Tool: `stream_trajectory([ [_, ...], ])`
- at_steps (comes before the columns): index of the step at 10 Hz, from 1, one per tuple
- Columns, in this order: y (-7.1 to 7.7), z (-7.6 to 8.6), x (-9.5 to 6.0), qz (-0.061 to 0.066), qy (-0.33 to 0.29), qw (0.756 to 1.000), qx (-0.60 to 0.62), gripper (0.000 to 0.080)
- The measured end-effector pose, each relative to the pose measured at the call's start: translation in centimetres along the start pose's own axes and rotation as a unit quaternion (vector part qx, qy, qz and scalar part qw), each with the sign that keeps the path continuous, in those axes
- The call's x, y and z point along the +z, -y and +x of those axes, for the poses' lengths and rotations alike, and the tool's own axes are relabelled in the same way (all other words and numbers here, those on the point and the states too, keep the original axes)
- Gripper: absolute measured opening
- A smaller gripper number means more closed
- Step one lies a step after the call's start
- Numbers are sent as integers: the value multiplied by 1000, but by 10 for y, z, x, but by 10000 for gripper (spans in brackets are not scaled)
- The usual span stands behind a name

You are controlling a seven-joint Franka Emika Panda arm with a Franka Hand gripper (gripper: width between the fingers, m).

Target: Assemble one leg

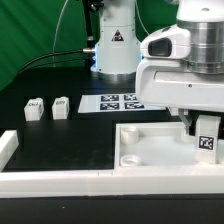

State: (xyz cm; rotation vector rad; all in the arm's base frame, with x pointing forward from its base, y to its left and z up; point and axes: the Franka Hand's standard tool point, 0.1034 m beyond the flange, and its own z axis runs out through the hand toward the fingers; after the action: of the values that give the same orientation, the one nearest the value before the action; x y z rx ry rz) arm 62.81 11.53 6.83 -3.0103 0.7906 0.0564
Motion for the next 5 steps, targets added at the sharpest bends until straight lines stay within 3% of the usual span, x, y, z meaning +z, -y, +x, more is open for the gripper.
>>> stream_trajectory([
  [5, -1, 1, 0, 7, 1, 964, 264, 292],
])
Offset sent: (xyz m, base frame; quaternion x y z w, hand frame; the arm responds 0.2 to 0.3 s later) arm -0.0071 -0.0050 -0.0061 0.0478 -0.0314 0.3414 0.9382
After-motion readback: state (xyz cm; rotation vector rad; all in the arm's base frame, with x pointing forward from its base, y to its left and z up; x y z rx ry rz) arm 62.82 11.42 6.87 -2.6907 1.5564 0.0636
